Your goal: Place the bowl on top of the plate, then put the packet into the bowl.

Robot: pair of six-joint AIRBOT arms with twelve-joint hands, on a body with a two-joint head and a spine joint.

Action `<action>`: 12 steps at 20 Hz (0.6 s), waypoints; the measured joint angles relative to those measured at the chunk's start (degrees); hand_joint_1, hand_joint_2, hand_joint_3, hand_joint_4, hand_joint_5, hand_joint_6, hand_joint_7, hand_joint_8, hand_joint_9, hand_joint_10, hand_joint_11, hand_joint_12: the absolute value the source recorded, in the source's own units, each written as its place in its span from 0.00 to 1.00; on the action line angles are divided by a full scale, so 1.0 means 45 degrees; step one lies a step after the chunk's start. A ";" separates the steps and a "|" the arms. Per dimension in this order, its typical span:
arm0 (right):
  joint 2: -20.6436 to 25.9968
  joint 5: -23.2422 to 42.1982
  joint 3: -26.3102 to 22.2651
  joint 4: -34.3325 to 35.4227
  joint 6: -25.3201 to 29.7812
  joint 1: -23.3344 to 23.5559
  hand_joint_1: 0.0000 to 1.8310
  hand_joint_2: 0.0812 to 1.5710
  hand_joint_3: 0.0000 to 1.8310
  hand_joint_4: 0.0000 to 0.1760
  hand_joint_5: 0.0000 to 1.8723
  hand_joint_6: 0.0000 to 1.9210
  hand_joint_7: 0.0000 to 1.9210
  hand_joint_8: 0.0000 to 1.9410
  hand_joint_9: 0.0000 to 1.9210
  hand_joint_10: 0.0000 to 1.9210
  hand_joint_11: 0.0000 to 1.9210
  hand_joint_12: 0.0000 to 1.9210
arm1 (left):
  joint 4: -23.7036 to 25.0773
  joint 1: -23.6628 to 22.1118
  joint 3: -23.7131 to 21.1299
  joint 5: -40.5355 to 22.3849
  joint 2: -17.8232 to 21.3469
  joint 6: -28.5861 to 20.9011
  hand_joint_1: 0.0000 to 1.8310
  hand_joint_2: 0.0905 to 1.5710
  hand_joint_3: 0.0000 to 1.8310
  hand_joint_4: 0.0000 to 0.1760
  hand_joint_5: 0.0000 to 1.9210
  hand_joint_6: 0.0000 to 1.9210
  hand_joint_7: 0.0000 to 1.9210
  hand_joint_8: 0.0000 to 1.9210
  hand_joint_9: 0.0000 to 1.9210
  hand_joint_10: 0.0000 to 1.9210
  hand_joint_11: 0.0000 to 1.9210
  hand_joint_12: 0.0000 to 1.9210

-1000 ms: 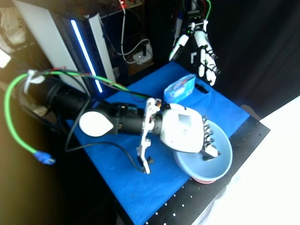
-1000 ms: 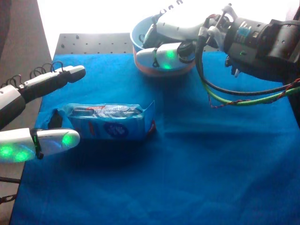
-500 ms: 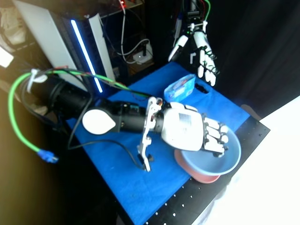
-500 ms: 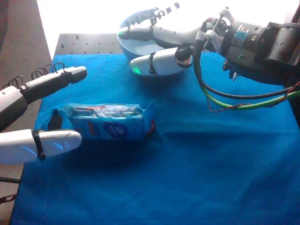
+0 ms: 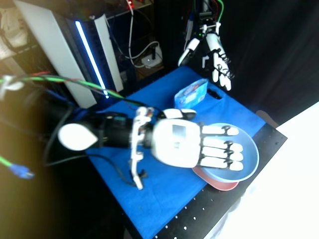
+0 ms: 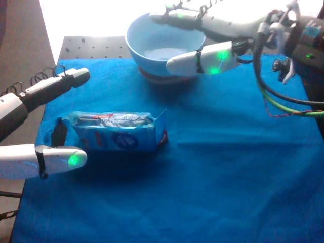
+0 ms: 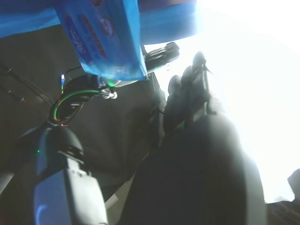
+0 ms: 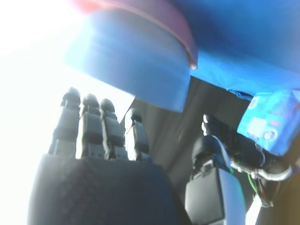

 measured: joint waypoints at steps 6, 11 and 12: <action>0.1821 0.3050 -0.1695 0.2118 -0.0015 -0.1681 0.00 0.64 0.00 1.00 0.00 0.00 0.00 0.00 0.00 0.00 0.00 0.00 | -0.0083 0.0000 0.0189 0.0364 -0.0121 0.0010 0.46 0.53 0.00 0.24 0.06 0.00 0.06 0.00 0.04 0.01 0.04 0.07; 0.3036 0.6144 -0.3327 0.4401 -0.0015 -0.4041 0.00 0.68 0.01 0.74 0.00 0.00 0.00 0.00 0.00 0.00 0.00 0.00 | 0.0321 -0.0806 0.0777 0.1651 -0.0520 0.0049 0.50 0.51 0.00 0.20 0.05 0.00 0.04 0.00 0.02 0.01 0.02 0.06; 0.3240 0.6727 -0.3755 0.4731 -0.0015 -0.4600 0.00 0.68 0.01 0.95 0.00 0.00 0.00 0.00 0.00 0.00 0.00 0.00 | 0.0612 -0.1205 0.0996 0.1889 -0.0661 0.0039 0.48 0.51 0.00 0.40 0.03 0.00 0.03 0.00 0.00 0.00 0.00 0.01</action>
